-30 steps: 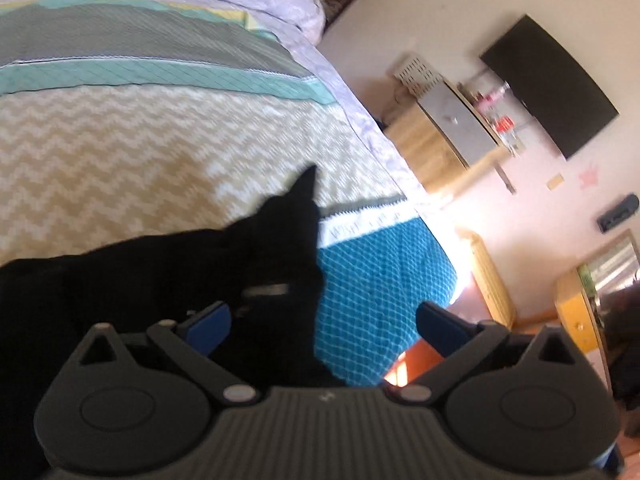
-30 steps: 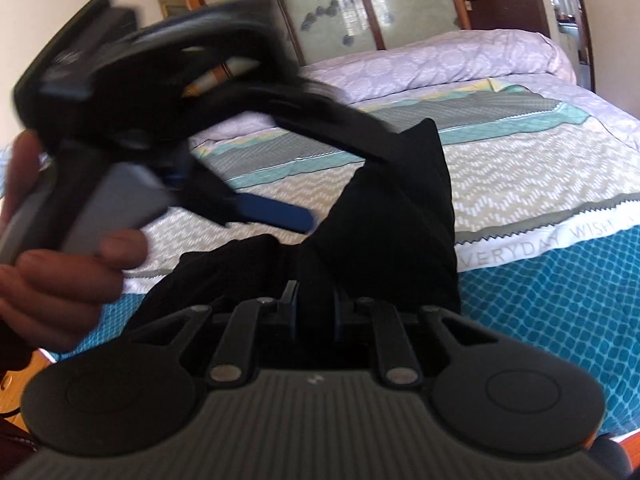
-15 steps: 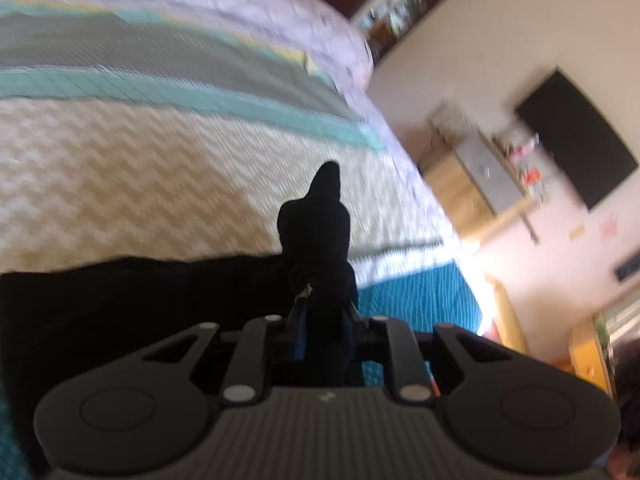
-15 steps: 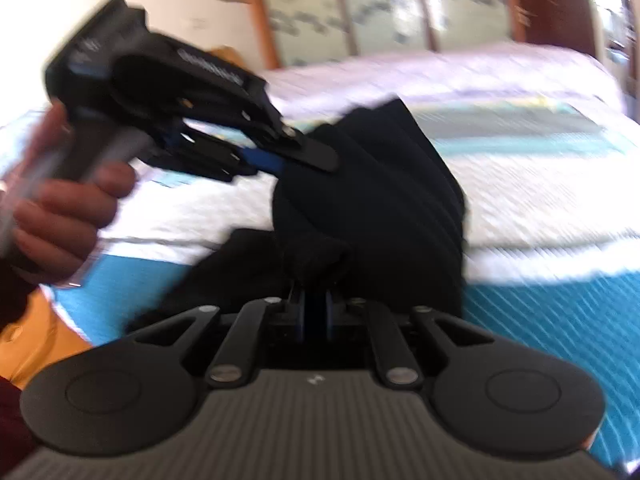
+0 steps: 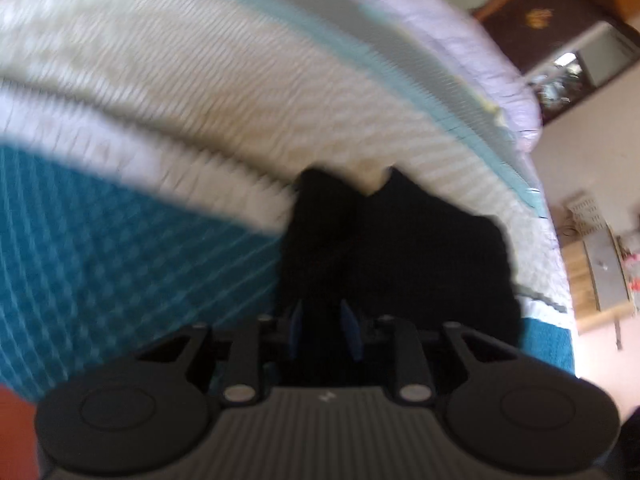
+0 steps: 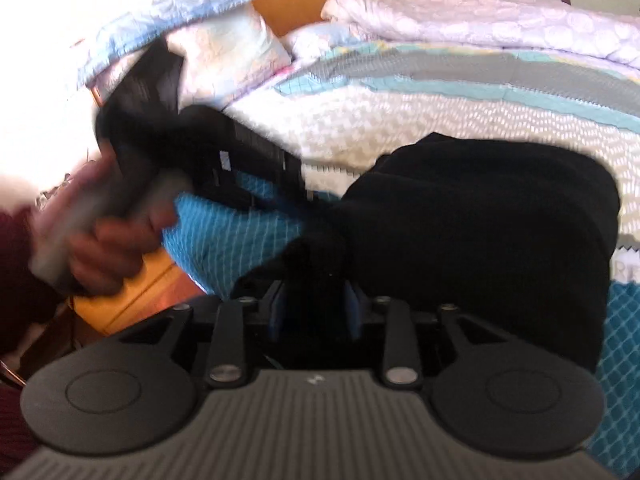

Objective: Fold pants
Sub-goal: 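Fold the lifted edge over the pants with the right gripper while the left gripper holds the stack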

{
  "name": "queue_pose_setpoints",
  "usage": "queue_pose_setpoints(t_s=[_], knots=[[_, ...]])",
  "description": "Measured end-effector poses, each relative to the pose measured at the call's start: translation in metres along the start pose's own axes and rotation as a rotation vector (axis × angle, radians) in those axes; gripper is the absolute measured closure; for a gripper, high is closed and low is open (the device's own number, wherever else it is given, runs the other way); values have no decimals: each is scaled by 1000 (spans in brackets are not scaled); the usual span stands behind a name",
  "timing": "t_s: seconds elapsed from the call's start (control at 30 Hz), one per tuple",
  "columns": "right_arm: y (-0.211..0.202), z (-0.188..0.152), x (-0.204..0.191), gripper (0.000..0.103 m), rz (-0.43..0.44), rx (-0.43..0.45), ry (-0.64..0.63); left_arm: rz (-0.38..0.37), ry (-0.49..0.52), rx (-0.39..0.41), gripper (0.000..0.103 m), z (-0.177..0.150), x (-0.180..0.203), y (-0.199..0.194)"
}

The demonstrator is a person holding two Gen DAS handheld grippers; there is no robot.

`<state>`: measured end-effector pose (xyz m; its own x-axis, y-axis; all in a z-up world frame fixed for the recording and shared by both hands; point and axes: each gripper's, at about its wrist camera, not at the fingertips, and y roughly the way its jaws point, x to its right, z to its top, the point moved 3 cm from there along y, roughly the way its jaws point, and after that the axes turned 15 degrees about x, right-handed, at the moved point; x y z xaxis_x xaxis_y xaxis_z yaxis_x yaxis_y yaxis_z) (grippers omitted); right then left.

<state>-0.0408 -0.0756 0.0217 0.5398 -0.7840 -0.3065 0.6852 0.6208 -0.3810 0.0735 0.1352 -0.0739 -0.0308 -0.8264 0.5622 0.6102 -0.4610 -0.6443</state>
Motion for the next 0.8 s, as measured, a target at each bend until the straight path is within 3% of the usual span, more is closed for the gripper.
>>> queue_pose_setpoints(t_s=[0.07, 0.2, 0.27, 0.3, 0.37, 0.4, 0.5, 0.53, 0.6, 0.63, 0.67, 0.8], knots=[[-18, 6, 2, 56, 20, 42, 21, -33, -37, 18, 67, 0, -6, -4], [-57, 8, 13, 56, -33, 132, 72, -85, -66, 125, 57, 19, -4, -34], [-64, 12, 23, 56, -45, 154, 118, -124, -49, 152, 47, 27, 6, -44], [-67, 11, 24, 56, -54, 165, 120, -145, -30, 157, 42, 29, 13, -48], [-75, 10, 26, 56, -88, 193, 108, -168, 31, 148, 13, 27, 32, -46], [-75, 12, 32, 56, -110, 206, 113, -165, 63, 142, 7, 24, 39, -42], [-70, 10, 42, 57, -209, 216, 134, -155, 110, 95, 5, 8, 48, -29], [-71, 9, 47, 57, -235, 215, 143, -165, 97, 72, 7, 3, 48, -24], [-69, 6, 61, 59, -283, 207, 185, -190, 67, 23, 36, -9, 45, -15], [-66, 4, 68, 61, -302, 198, 209, -194, 70, -14, 74, -15, 45, -9], [-62, 1, 72, 67, -315, 184, 230, -179, 76, -38, 85, -20, 44, -5], [-46, 3, 67, 72, -298, 155, 238, -221, 81, 42, 92, -14, 48, -37]])
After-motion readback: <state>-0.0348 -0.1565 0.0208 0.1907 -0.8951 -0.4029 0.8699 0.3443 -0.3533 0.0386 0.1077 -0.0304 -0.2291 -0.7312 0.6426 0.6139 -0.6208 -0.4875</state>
